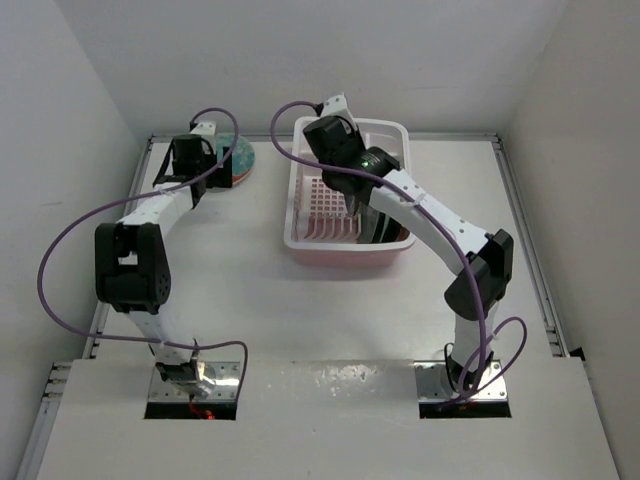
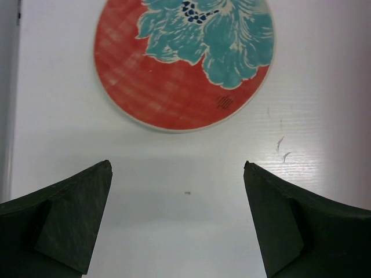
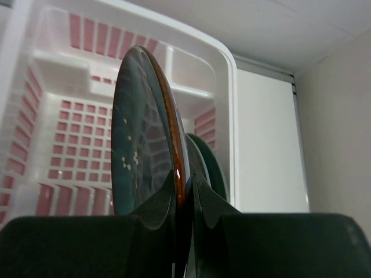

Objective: Load the plates into the dish rack

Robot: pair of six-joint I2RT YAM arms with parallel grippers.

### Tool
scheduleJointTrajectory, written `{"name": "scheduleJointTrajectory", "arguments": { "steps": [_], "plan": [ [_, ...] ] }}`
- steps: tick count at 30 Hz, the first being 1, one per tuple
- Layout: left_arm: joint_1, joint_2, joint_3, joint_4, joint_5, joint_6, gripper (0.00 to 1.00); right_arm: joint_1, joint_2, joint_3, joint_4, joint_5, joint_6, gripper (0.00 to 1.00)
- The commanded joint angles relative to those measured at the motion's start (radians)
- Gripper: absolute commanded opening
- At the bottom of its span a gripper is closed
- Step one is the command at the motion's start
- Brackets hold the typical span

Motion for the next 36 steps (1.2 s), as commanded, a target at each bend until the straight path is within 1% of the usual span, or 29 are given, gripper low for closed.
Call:
{"name": "scheduleJointTrajectory", "arguments": {
  "steps": [1,3,6,12,14,15,18,20,23,28,31,32,35,36],
  "plan": [
    [-0.001,0.038,0.095,0.018,0.054,-0.011,1.0,-0.001,-0.016,0.0,0.029,0.161,0.041,0.0],
    [0.01,0.058,0.115,0.018,0.077,-0.001,1.0,0.002,-0.017,-0.037,0.043,0.189,0.032,0.0],
    [0.028,0.078,0.115,0.041,0.107,-0.001,1.0,0.006,-0.02,-0.076,0.07,0.178,0.053,0.0],
    [0.038,0.096,0.125,0.041,0.142,-0.011,1.0,-0.001,-0.002,-0.149,0.023,0.195,0.179,0.0],
    [0.038,0.096,0.125,0.051,0.153,-0.011,1.0,-0.003,0.004,-0.155,0.009,0.181,0.194,0.0],
    [0.038,0.096,0.125,0.051,0.153,-0.011,1.0,-0.001,0.024,-0.143,-0.003,0.177,0.228,0.0],
    [0.038,0.096,0.125,0.051,0.153,-0.001,1.0,-0.001,0.059,-0.115,-0.04,0.16,0.231,0.0],
    [0.038,0.096,0.125,0.051,0.153,-0.001,1.0,-0.004,0.067,-0.131,-0.046,0.171,0.233,0.0],
    [0.038,0.096,0.125,0.041,0.153,-0.001,1.0,-0.007,0.064,-0.17,-0.049,0.146,0.256,0.0],
    [0.038,0.105,0.134,0.041,0.153,-0.001,1.0,-0.023,0.063,-0.18,-0.133,0.131,0.352,0.0],
    [0.038,0.106,0.152,0.041,0.153,-0.001,1.0,-0.026,0.057,-0.171,-0.167,0.129,0.369,0.05],
    [0.038,0.106,0.152,0.032,0.153,-0.001,1.0,-0.023,0.054,-0.168,-0.169,0.126,0.369,0.15],
    [0.038,0.115,0.161,0.032,0.162,-0.001,1.0,-0.023,0.047,-0.154,-0.166,0.125,0.357,0.3],
    [0.038,0.115,0.161,0.032,0.162,-0.001,1.0,-0.02,0.044,-0.148,-0.161,0.132,0.354,0.38]
  ]
}}
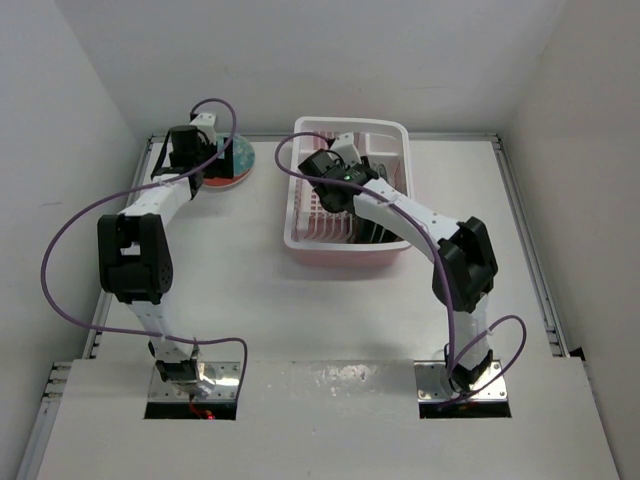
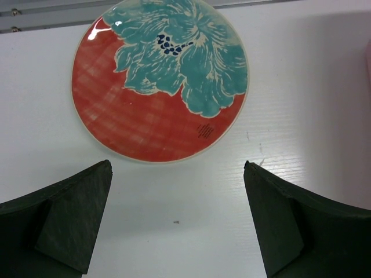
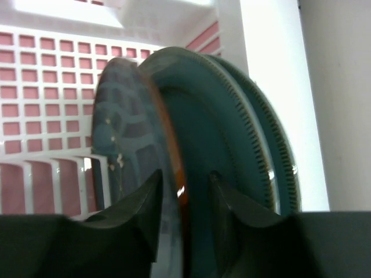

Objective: Load the plates into the dish rack

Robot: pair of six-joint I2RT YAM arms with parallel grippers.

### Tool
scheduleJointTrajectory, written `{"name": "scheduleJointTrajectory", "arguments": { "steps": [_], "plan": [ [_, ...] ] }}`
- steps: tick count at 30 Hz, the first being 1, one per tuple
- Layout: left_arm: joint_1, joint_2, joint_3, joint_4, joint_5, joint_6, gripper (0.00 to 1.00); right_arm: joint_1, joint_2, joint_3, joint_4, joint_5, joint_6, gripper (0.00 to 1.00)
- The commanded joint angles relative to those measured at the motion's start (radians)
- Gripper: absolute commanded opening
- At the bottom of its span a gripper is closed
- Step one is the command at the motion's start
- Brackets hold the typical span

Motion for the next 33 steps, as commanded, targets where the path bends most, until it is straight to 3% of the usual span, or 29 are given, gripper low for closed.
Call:
{"name": "scheduleJointTrajectory", "arguments": {
  "steps": [1,6,10,12,15,17,19,23,30,32,33],
  "plan": [
    [0.009,0.01,0.043,0.021,0.019,-0.004,1.0,-0.002,-0.053,0.038,-0.011,0.053,0.0,0.4],
    [0.0,0.01,0.043,0.021,0.028,0.026,1.0,0.004,-0.056,0.076,-0.004,0.059,-0.048,0.52],
    [-0.019,0.021,0.023,0.001,0.093,0.19,0.98,0.001,-0.079,0.098,0.016,0.023,-0.084,0.63],
    [-0.031,0.045,0.023,-0.019,0.093,0.254,0.94,-0.003,-0.096,0.099,0.043,0.0,-0.112,0.68],
    [-0.031,0.076,0.023,-0.039,0.137,0.344,0.78,-0.008,-0.135,0.099,0.095,-0.092,-0.138,0.72],
    [-0.04,0.101,0.032,-0.051,0.147,0.391,0.78,-0.008,-0.167,0.096,0.132,-0.131,-0.156,0.76],
    [-0.04,0.16,0.09,-0.086,0.134,0.419,0.9,-0.009,-0.178,0.099,0.164,-0.19,-0.185,0.79],
    [-0.04,0.274,0.219,-0.156,0.125,0.443,0.95,-0.025,-0.216,0.095,0.175,-0.273,-0.203,0.79],
    [-0.106,0.43,0.348,-0.165,-0.107,0.617,0.95,-0.057,-0.296,0.029,0.22,-0.359,-0.222,0.79],
    [-0.12,0.452,0.348,-0.143,-0.174,0.653,0.92,-0.06,-0.303,0.018,0.252,-0.371,-0.247,0.79],
    [-0.12,0.452,0.348,-0.131,-0.188,0.654,0.85,-0.063,-0.309,0.015,0.259,-0.378,-0.253,0.79]
  ]
}}
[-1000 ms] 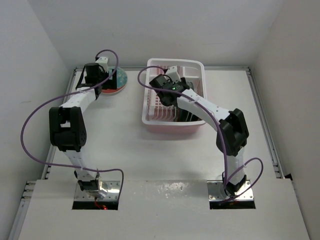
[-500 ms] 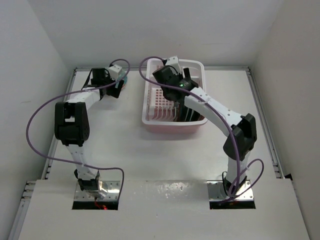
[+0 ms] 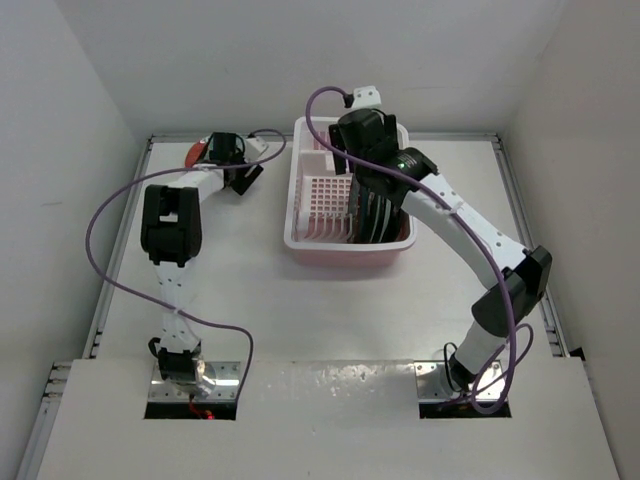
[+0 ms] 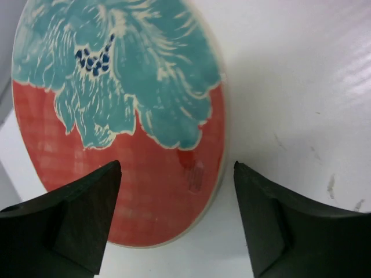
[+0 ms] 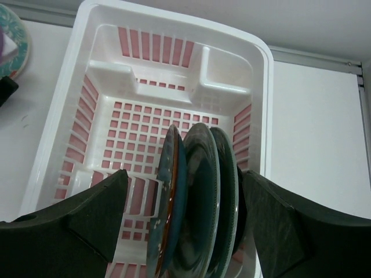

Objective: Load the plates into the dish rack

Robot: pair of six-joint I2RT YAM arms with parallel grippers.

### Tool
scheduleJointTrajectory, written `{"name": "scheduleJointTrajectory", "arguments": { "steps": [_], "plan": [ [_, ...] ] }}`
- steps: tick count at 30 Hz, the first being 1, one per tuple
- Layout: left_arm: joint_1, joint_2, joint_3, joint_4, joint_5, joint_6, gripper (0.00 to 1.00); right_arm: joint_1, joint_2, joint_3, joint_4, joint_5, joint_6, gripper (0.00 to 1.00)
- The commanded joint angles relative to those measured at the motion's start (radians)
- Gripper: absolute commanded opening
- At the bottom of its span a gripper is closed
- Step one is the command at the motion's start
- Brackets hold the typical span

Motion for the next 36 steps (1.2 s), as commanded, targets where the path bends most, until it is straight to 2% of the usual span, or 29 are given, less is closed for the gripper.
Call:
{"name": "scheduleJointTrajectory", "arguments": {
  "steps": [1,3,6,7,11,13,17,19,20,21,25,29,33,36],
  "plan": [
    [-0.024,0.033,0.013,0.006,-0.118,0.099,0.81,-0.008,-0.044,-0.017,0.094,-0.05,-0.057,0.79],
    [-0.024,0.033,0.004,0.015,-0.128,0.124,0.73,-0.008,-0.048,-0.029,0.111,-0.056,-0.069,0.79],
    [-0.024,0.033,0.004,0.026,-0.138,0.135,0.51,-0.009,-0.056,-0.041,0.142,-0.067,-0.087,0.79],
    [-0.024,0.042,0.004,0.026,-0.138,0.135,0.35,-0.008,-0.062,-0.05,0.14,-0.067,-0.094,0.79],
    [-0.024,0.033,0.024,0.026,-0.119,0.103,0.0,-0.003,-0.097,-0.099,0.183,-0.059,-0.097,0.79],
    [-0.024,-0.011,0.033,0.008,-0.095,0.061,0.0,0.001,-0.119,-0.144,0.224,-0.055,-0.107,0.79],
    [0.032,-0.143,0.065,-0.101,0.154,-0.032,0.0,-0.003,-0.143,-0.179,0.266,-0.091,-0.091,0.81],
    [0.048,-0.244,0.065,-0.162,0.213,-0.042,0.0,-0.015,-0.139,-0.17,0.26,-0.189,-0.071,0.81],
    [0.06,-0.281,0.032,-0.18,0.258,-0.042,0.0,-0.041,-0.13,-0.159,0.251,-0.218,-0.01,0.81],
    [0.06,-0.318,0.007,-0.195,0.279,-0.042,0.0,-0.048,-0.122,-0.158,0.251,-0.313,0.01,0.81],
    [0.089,-0.501,-0.143,-0.244,0.368,-0.023,0.0,-0.071,-0.091,-0.119,0.247,-0.461,0.104,0.81],
    [0.098,-0.651,-0.3,-0.263,0.462,-0.023,0.0,-0.075,-0.056,-0.083,0.211,-0.53,0.139,0.81],
    [0.098,-0.768,-0.386,-0.275,0.505,-0.014,0.0,-0.075,-0.015,-0.084,0.217,-0.61,0.216,0.78],
    [0.098,-0.831,-0.438,-0.307,0.517,0.03,0.0,-0.054,0.008,-0.079,0.232,-0.615,0.274,0.78]
  ]
}}
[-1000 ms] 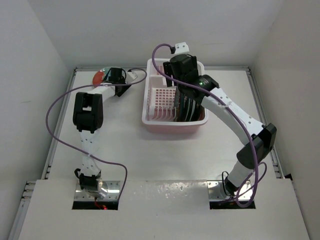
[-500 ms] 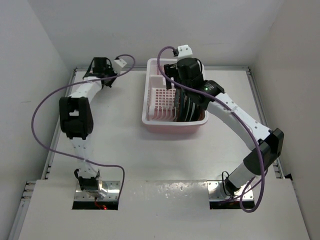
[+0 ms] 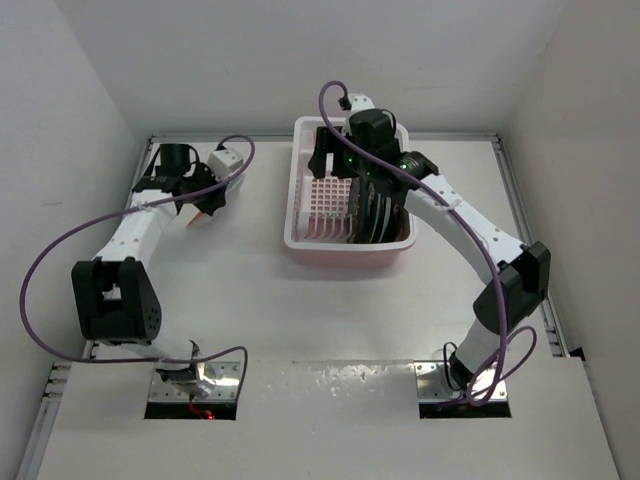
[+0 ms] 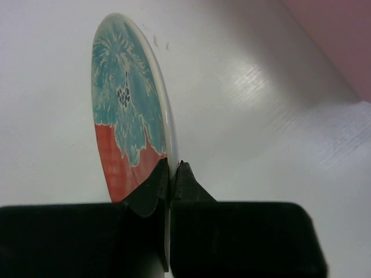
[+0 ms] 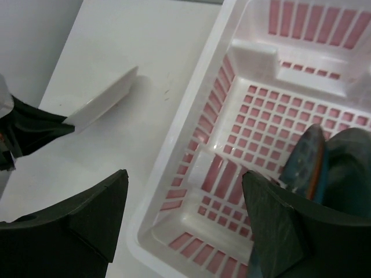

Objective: Load the plates into the dish rack

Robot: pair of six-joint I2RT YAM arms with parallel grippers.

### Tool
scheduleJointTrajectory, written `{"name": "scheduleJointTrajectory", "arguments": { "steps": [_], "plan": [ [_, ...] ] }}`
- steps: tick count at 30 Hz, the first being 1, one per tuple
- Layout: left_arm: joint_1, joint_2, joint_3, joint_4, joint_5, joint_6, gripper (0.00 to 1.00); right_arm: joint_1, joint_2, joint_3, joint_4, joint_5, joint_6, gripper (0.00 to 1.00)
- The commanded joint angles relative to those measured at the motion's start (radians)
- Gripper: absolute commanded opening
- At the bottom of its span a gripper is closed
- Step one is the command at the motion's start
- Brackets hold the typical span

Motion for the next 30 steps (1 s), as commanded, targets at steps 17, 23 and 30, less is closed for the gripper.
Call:
{"name": "scheduleJointTrajectory", "arguments": {
  "steps": [17,23,30],
  "plan": [
    [-0.248,-0.55,-0.135,0.015,-0.027,0.21,0.0,0.192,0.204,0.174,0.011,-0.094,0.587,0.73],
    [-0.289,-0.57,-0.145,0.047,-0.061,0.233,0.0,0.202,0.231,0.157,0.028,-0.096,0.646,0.73],
    [-0.372,-0.579,-0.167,0.142,-0.188,0.299,0.0,0.202,0.347,0.254,0.01,-0.205,0.729,0.71]
  ]
}}
